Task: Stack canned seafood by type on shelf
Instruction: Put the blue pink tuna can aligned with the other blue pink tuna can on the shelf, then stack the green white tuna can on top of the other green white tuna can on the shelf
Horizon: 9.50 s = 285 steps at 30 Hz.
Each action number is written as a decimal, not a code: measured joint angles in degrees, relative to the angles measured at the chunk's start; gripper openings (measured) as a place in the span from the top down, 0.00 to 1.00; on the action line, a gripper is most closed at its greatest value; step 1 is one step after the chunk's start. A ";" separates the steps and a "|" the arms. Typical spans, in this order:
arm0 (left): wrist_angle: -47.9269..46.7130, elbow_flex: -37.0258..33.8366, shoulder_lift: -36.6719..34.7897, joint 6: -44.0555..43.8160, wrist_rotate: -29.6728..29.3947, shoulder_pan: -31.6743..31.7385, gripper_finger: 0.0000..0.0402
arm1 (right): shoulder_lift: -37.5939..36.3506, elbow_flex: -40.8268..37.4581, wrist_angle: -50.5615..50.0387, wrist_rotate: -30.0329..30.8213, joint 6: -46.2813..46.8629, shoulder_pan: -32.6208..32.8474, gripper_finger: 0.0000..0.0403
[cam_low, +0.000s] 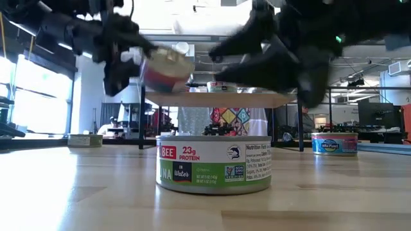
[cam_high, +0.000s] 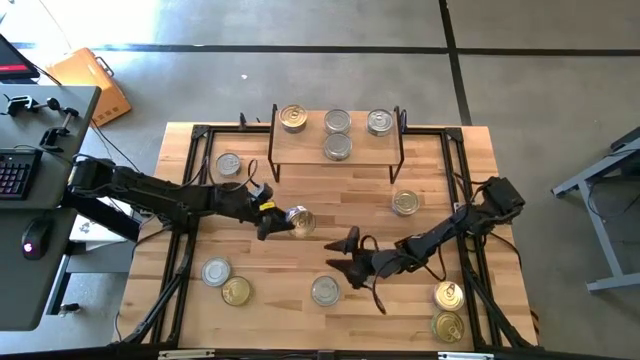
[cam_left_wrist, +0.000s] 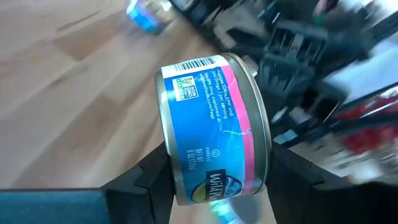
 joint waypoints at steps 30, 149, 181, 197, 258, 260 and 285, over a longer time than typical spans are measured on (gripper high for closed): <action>20.11 -0.02 -0.18 -9.86 -0.61 -3.00 0.56 | -0.01 13.60 1.75 3.29 -59.56 -7.65 0.40; -44.56 36.37 18.27 80.89 -40.74 15.92 0.52 | -7.92 -4.50 -17.37 6.26 52.42 1.40 0.23; -44.88 36.04 13.32 75.78 -41.66 11.79 0.27 | -7.90 -4.45 -17.40 6.26 51.96 1.40 0.23; -44.67 36.04 8.80 57.15 -43.26 -8.99 0.27 | -7.88 -4.45 -17.39 6.26 51.94 1.33 0.23; -25.56 36.04 37.07 34.35 -21.03 -25.64 0.27 | 1.75 5.78 -23.77 -7.93 36.46 4.82 0.56; -25.22 36.04 37.55 34.04 -20.98 -25.65 0.27 | 1.39 5.78 -23.53 -15.45 36.46 5.26 0.56; -32.12 36.02 37.35 32.34 -25.08 -24.28 0.27 | 3.44 5.73 -17.99 -17.82 34.30 1.93 0.54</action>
